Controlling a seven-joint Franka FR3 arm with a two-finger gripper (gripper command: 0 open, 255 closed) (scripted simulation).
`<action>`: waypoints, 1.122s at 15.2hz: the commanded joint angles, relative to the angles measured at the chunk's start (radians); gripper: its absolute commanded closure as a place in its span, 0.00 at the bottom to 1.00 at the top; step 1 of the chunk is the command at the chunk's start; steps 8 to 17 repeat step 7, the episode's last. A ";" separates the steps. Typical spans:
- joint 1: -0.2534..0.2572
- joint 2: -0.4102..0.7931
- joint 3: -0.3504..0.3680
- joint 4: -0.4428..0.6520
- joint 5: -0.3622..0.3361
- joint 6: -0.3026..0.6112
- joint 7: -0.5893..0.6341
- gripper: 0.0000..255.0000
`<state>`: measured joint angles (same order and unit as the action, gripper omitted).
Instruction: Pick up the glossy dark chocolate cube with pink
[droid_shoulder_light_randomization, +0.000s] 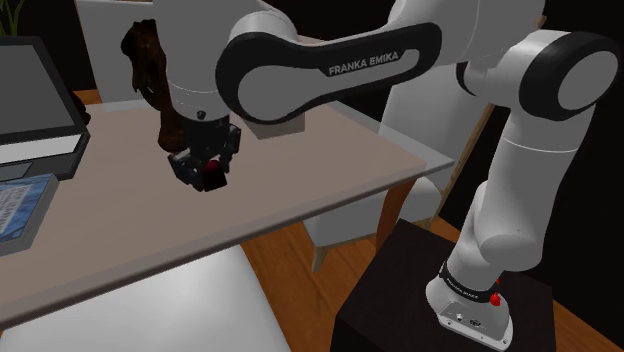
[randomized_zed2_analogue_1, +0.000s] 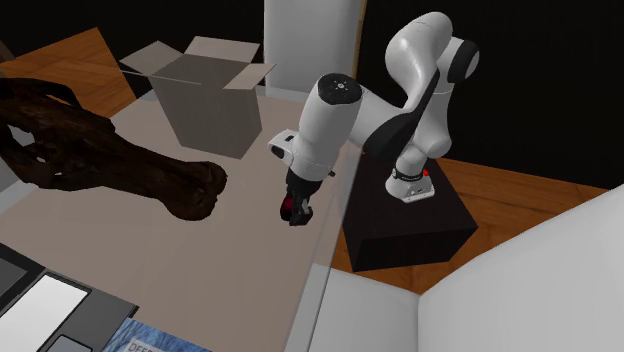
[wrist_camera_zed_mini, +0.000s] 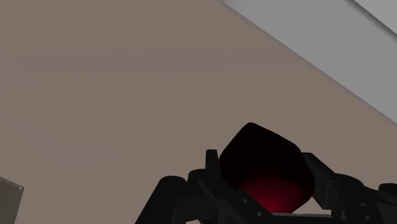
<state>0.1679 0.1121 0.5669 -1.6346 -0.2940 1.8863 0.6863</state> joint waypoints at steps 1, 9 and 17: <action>0.002 0.002 0.001 0.028 0.001 -0.026 -0.005 1.00; 0.007 0.011 0.004 0.094 -0.001 -0.084 -0.014 1.00; 0.007 0.011 0.004 0.094 -0.001 -0.084 -0.014 1.00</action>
